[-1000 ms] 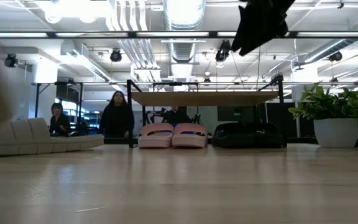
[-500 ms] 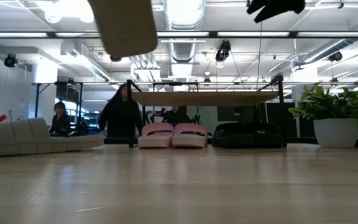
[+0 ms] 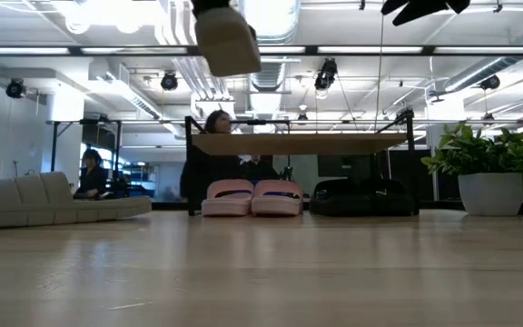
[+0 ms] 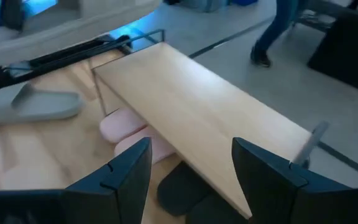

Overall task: Pick and place slides into the shelf
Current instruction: Put the left gray slide on the shelf

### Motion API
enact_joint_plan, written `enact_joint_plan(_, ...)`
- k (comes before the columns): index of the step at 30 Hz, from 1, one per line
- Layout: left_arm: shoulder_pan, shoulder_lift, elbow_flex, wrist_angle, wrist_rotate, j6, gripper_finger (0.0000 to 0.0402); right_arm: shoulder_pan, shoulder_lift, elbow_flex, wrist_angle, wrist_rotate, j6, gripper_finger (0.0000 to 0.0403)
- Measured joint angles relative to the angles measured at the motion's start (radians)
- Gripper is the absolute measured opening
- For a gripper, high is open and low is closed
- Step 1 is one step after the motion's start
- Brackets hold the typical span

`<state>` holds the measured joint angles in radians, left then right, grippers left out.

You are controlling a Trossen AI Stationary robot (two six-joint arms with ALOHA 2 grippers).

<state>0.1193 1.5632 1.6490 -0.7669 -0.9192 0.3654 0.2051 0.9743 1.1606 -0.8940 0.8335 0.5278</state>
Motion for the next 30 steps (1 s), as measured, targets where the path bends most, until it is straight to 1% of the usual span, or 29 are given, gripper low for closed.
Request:
enact_joint_plan(2,0.086,-0.006,-0.014,0.051,0.060,0.102,0.0000,-0.008,0.011,0.000,0.001,0.006,0.027,0.0214)
enact_joint_plan(3,0.126,-0.006,-0.020,0.066,0.096,0.127,0.0000,-0.012,0.018,0.000,0.001,0.006,0.034,0.0214)
enact_joint_plan(6,0.232,0.006,-0.031,0.075,0.204,0.141,0.0000,-0.029,0.044,-0.001,0.001,0.006,0.055,0.0214)
enact_joint_plan(8,0.279,0.021,-0.046,0.077,0.249,0.163,0.0000,-0.041,0.064,-0.001,0.001,0.006,0.079,0.0214)
enact_joint_plan(11,0.316,0.053,-0.057,0.124,0.317,0.223,0.0000,-0.051,0.092,-0.001,0.001,0.006,0.110,0.0214)
enact_joint_plan(14,0.328,0.085,-0.058,0.200,0.344,0.270,0.0000,-0.065,0.122,-0.002,0.001,0.006,0.116,0.0214)
enact_joint_plan(16,0.341,0.109,-0.058,0.224,0.367,0.274,0.0000,-0.075,0.141,-0.002,0.002,0.006,0.132,0.0214)
enact_joint_plan(22,0.371,0.176,-0.082,0.226,0.369,0.286,0.0000,-0.086,0.184,-0.002,0.003,0.006,0.172,0.0214)
enact_joint_plan(30,0.379,0.183,-0.123,0.253,0.371,0.297,0.0000,-0.087,0.180,-0.002,0.008,0.006,0.180,0.0215)
